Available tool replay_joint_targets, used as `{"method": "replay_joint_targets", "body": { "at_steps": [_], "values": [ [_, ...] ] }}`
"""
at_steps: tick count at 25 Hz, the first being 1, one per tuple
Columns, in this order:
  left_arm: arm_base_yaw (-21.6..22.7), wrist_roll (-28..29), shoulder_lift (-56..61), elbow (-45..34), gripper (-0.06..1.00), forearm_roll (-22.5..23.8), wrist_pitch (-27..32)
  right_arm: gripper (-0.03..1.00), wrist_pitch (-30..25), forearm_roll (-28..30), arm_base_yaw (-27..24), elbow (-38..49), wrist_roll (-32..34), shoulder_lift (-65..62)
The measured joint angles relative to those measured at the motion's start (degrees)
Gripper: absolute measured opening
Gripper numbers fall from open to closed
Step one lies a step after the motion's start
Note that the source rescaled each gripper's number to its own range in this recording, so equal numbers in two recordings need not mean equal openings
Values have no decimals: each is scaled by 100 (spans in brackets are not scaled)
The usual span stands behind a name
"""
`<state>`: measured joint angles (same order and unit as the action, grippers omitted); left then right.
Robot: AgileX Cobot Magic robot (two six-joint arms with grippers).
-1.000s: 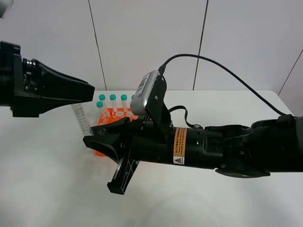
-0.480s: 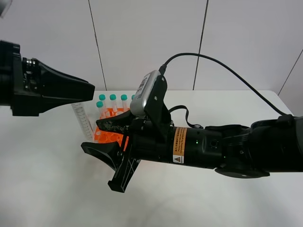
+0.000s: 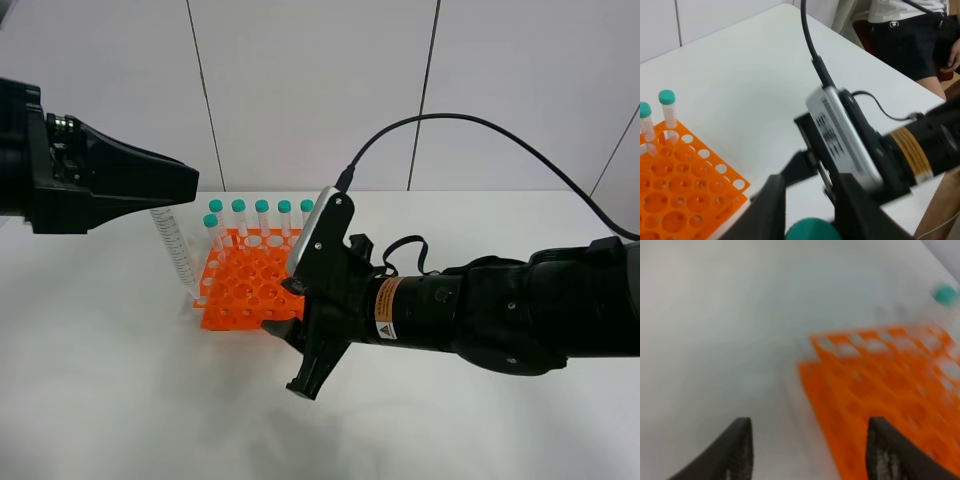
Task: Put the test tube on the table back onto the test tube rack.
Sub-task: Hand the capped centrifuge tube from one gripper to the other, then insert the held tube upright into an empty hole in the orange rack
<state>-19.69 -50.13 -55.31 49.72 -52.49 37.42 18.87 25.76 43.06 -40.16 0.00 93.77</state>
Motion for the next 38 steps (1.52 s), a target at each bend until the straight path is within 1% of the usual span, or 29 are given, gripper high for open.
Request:
{"method": "replay_joint_targets", "body": {
  "at_steps": [3, 6, 8, 9, 11, 14, 18, 22, 23, 26, 27, 31, 34, 38],
  "values": [
    [0, 0, 0, 0, 1, 0, 0, 64, -140, -501, -361, 0, -149, 0],
    [0, 0, 0, 0, 1, 0, -5, 41, -145, -957, -669, 0, -196, 0],
    [0, 0, 0, 0, 1, 0, -5, 32, -166, -1236, -827, 0, -206, 0],
    [0, 0, 0, 0, 1, 0, -5, 29, -188, -1335, -897, 0, -206, 0],
    [0, 0, 0, 0, 1, 0, -5, 27, -270, -1554, -1050, 0, -207, 0],
    [0, 0, 0, 0, 1, 0, -5, 26, -425, -1955, -1438, -9, -212, 0],
    [0, 0, 0, 0, 1, 0, -5, 26, -636, -2539, -2205, -24, -212, 0],
    [0, 0, 0, 0, 1, 0, -5, 25, -798, -2607, -2888, -24, -293, 0],
    [0, 0, 0, 0, 1, 0, -5, 21, -831, -2607, -3025, -24, -364, 0],
    [0, 0, 0, 0, 1, 0, -5, 4, -877, -2576, -3365, -24, -628, 0],
    [0, 0, 0, 0, 1, 0, -5, 0, -877, -2576, -3486, -24, -733, 0],
    [0, 0, 0, 0, 1, 0, -5, 0, -1084, -2576, -3976, -209, -942, 0],
    [0, 0, 0, 0, 1, 0, -5, 0, -1311, -2576, -4411, -467, -970, 0],
    [0, 0, 0, 0, 1, 0, -5, 0, -1533, -2576, -4797, -658, -969, 0]
  ]
}}
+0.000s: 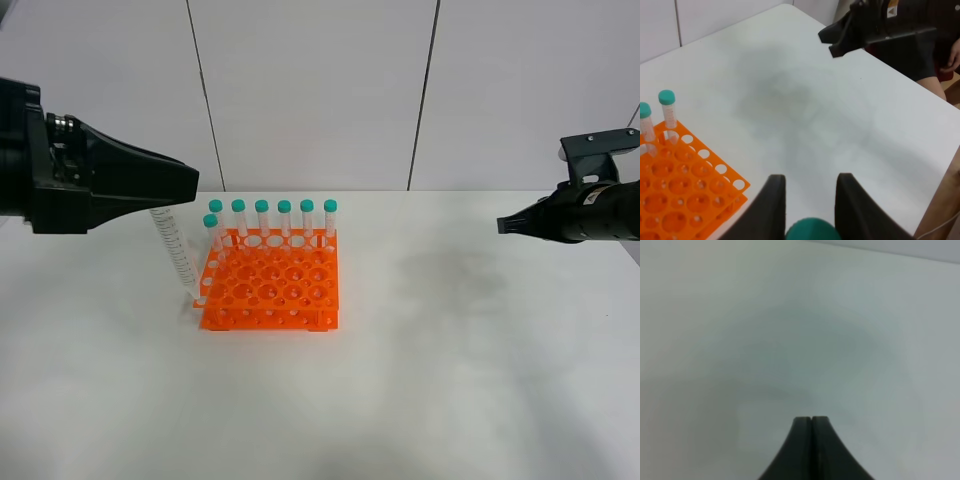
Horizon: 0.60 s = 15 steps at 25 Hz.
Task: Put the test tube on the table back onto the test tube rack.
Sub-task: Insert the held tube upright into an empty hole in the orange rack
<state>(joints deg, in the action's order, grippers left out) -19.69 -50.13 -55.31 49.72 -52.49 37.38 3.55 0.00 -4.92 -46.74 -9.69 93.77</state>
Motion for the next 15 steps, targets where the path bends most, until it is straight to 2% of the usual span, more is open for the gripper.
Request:
{"method": "replay_joint_targets", "body": {
  "at_steps": [6, 8, 11, 12, 13, 15],
  "values": [
    [0, -95, 0, 0, 1, 0, 0, 3, -75, -77, -52, -6, 0, 0],
    [0, -137, 0, 0, 1, 0, 0, 18, -91, -77, -52, -6, 0, 0],
    [0, -155, 0, 0, 1, 0, 0, 61, -91, -77, -52, -6, 0, 0],
    [0, -162, 0, 0, 1, 0, 0, 71, -91, -77, -52, -6, 0, 0],
    [0, -162, 0, 0, 1, 0, 0, 78, -91, -77, -52, -6, 0, 0],
    [0, -168, 0, 0, 1, 0, -1, 83, -91, -77, -52, -6, 0, 0]
  ]
}}
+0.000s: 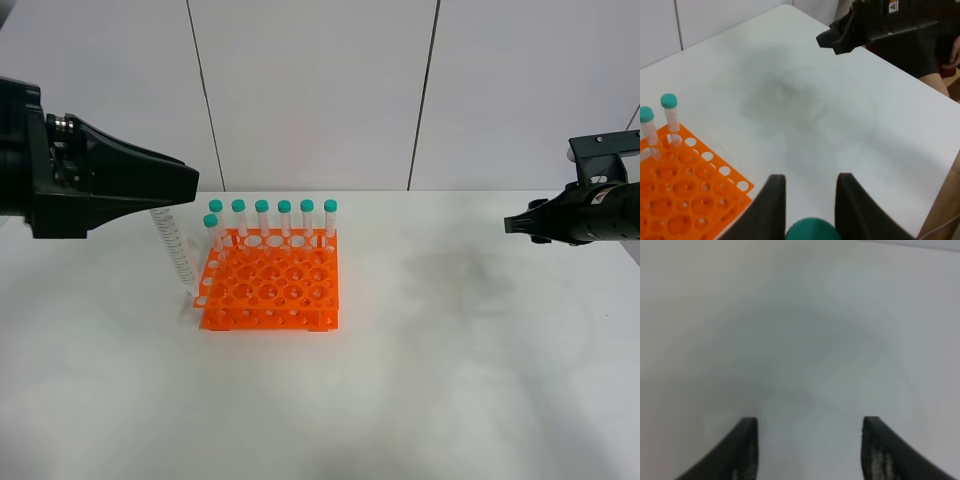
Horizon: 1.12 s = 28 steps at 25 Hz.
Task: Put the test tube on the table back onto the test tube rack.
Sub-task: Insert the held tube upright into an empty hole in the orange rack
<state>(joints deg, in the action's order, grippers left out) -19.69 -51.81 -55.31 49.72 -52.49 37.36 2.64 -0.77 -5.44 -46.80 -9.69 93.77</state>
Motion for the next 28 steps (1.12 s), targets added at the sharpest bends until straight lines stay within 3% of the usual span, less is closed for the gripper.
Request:
{"method": "replay_joint_targets", "body": {
  "at_steps": [9, 14, 17, 22, 28],
  "values": [
    [0, -5, 0, 0, 1, 0, -5, 86, -27, -42, 0, 0, 0, -402],
    [0, -5, 0, 0, 1, 0, -6, 86, -365, -112, 0, 0, 5, -1120],
    [0, -5, 0, 0, 1, 0, -11, 86, -908, -193, 0, -63, 93, -1524],
    [0, -5, 0, 0, 1, 0, -11, 86, -2443, -234, 0, -550, 271, -2081],
    [0, -5, 0, 0, 1, 0, -11, 86, -3531, -132, 0, -933, 289, -2785]
  ]
}}
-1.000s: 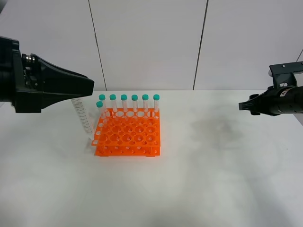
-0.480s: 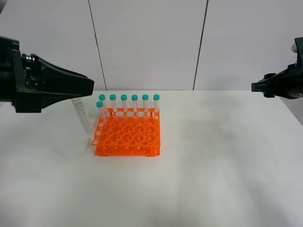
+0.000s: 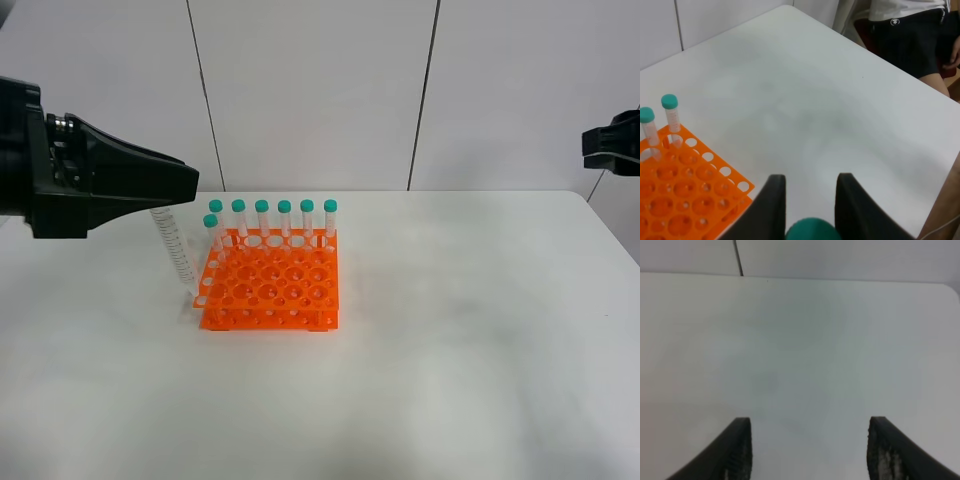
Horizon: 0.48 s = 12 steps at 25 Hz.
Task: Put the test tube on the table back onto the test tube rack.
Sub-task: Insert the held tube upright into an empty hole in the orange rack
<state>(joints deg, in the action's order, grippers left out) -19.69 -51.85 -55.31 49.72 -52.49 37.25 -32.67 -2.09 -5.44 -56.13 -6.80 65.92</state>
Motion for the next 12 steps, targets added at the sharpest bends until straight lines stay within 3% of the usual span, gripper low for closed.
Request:
{"method": "replay_joint_targets", "body": {
  "at_steps": [12],
  "values": [
    [0, 0, 0, 0, 1, 0, 0, 86, -1555, 112, 0, -24, 132, -1966]
  ]
}}
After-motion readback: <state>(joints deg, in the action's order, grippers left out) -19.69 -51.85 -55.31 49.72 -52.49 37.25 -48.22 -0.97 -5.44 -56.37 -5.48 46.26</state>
